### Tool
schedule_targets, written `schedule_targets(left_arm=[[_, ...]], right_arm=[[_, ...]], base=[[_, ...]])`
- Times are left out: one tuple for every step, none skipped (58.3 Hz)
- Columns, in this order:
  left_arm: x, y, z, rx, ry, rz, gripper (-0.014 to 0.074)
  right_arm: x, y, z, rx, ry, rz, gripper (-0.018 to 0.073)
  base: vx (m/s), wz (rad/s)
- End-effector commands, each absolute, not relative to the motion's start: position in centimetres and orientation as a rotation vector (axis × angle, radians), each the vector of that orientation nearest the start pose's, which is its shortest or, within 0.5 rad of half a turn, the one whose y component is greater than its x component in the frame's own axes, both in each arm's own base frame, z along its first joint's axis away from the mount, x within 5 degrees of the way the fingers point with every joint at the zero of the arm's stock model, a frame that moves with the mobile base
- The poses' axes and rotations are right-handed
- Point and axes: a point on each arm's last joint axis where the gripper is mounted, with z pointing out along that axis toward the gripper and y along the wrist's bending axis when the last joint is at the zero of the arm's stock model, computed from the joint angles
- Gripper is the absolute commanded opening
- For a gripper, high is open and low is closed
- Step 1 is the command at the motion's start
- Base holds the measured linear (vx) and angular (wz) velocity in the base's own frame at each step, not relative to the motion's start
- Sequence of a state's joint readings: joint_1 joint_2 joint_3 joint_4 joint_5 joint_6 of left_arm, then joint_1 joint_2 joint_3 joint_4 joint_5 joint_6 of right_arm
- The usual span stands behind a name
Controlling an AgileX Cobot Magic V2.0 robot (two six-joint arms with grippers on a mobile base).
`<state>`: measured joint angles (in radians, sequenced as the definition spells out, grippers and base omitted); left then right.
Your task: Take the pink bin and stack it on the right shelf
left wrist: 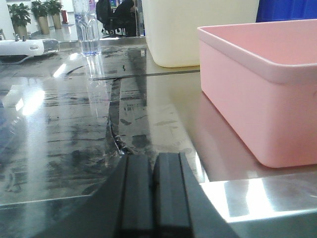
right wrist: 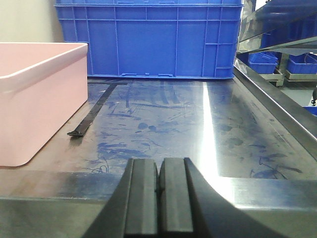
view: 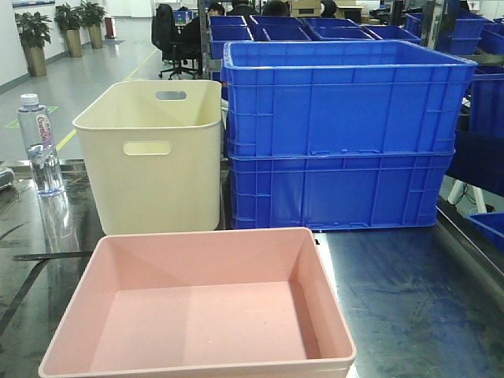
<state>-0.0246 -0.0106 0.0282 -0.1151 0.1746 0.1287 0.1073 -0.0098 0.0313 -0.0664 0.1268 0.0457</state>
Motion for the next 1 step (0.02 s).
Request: schedule_targets(left_arm=[[5.62,-0.23,19.21,0.030,1.589,-0.023,-0.0008]], right_arm=[[5.56,0.53,19.98,-0.105,1.531,0.045,-0.0008]], base=[[0.00,0.00]])
